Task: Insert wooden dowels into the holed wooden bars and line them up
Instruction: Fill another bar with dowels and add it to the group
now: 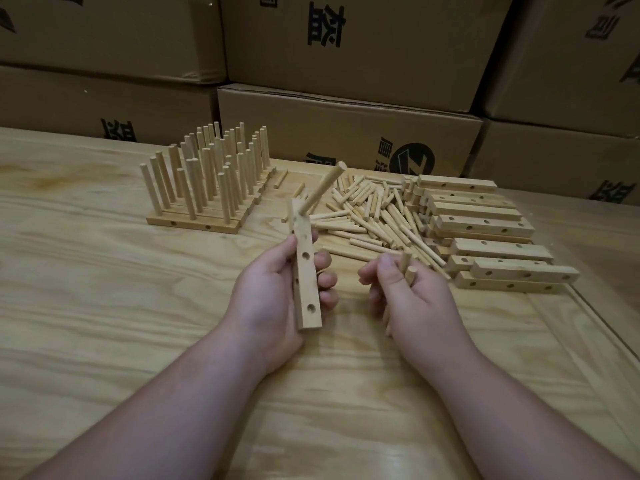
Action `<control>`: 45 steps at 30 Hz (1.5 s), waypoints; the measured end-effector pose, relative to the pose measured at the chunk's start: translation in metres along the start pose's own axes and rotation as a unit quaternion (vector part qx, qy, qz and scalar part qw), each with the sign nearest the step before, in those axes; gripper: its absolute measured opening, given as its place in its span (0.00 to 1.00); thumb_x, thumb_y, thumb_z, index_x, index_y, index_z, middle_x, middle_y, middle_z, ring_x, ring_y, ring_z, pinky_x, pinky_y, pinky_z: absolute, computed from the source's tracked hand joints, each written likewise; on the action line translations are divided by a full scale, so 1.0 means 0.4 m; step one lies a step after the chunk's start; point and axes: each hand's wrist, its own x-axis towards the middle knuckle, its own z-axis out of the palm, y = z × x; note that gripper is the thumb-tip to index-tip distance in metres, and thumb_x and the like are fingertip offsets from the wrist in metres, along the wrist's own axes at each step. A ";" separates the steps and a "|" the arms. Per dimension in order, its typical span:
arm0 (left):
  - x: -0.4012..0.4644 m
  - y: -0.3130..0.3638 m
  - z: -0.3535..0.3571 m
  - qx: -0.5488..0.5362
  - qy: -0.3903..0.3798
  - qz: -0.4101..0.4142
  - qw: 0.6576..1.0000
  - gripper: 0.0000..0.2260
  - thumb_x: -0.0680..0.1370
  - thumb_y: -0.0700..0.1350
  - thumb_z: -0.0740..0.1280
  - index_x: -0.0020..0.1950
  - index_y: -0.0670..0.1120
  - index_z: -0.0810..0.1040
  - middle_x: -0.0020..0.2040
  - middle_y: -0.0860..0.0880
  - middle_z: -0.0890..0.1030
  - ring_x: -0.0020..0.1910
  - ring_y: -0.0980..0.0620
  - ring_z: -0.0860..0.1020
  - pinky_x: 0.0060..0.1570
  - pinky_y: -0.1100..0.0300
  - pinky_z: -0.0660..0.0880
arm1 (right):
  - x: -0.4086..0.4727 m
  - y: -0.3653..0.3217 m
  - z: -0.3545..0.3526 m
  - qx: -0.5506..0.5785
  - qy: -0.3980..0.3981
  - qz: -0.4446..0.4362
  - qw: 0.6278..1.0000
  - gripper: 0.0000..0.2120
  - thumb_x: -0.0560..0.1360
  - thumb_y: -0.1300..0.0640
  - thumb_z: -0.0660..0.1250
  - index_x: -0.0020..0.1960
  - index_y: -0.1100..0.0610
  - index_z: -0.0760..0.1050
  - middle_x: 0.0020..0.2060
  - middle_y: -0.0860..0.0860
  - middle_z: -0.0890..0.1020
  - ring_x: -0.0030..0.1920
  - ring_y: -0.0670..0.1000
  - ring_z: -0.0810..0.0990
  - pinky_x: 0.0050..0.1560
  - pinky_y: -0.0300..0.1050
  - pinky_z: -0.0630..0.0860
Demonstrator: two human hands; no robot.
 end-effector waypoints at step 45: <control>0.017 -0.044 -0.012 0.149 0.019 0.030 0.988 0.18 0.86 0.55 0.56 0.65 0.45 0.78 0.57 0.38 0.85 0.54 0.40 0.85 0.54 0.47 0.83 | -0.007 -0.028 0.003 0.071 -0.018 0.048 0.996 0.07 0.76 0.48 0.71 0.46 0.52 0.81 0.30 0.50 0.83 0.27 0.45 0.79 0.28 0.36 0.73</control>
